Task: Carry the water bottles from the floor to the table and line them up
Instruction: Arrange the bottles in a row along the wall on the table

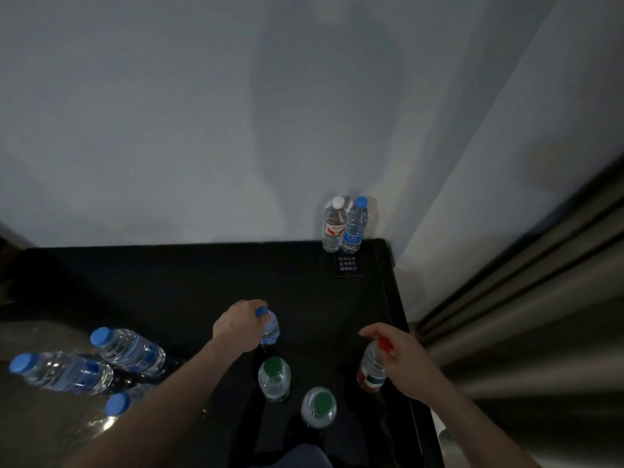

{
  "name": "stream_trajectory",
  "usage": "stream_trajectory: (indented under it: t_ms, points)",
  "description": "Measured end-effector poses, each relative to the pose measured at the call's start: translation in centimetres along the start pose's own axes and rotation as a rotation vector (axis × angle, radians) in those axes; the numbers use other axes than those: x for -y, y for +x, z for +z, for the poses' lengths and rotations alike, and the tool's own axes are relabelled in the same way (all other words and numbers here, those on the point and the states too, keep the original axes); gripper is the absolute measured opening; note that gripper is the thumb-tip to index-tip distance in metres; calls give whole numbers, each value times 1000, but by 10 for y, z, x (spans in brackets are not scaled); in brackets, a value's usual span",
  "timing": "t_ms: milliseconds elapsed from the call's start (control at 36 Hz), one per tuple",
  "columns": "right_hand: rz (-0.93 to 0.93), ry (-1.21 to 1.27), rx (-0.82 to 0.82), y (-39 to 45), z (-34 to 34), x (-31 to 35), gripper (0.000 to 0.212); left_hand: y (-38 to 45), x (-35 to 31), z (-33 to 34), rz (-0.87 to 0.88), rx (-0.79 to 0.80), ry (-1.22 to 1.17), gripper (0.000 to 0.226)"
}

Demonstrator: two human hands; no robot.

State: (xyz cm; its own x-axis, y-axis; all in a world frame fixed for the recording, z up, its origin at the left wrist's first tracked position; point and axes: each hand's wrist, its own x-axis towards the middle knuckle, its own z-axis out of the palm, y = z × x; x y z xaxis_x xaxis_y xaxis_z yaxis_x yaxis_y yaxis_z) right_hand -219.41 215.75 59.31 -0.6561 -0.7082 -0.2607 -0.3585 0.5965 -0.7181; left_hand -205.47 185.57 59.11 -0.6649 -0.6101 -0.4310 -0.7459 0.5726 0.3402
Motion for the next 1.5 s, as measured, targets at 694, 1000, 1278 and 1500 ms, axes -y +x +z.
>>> stream_trajectory:
  t_ms: [694,1000,1278,1500]
  points:
    - [102,-76,-179,-24,-9,10,17,0,1,3,10,14,19,38]
    - [58,-53,-212,-13,-29,3,22,5,6,5,40,-2,66,32]
    - [221,-160,-314,-13,-13,17,27,11,14,0,135,1,157,25]
    - [160,-196,-237,17,-11,64,28,22,24,-27,210,-29,154,21]
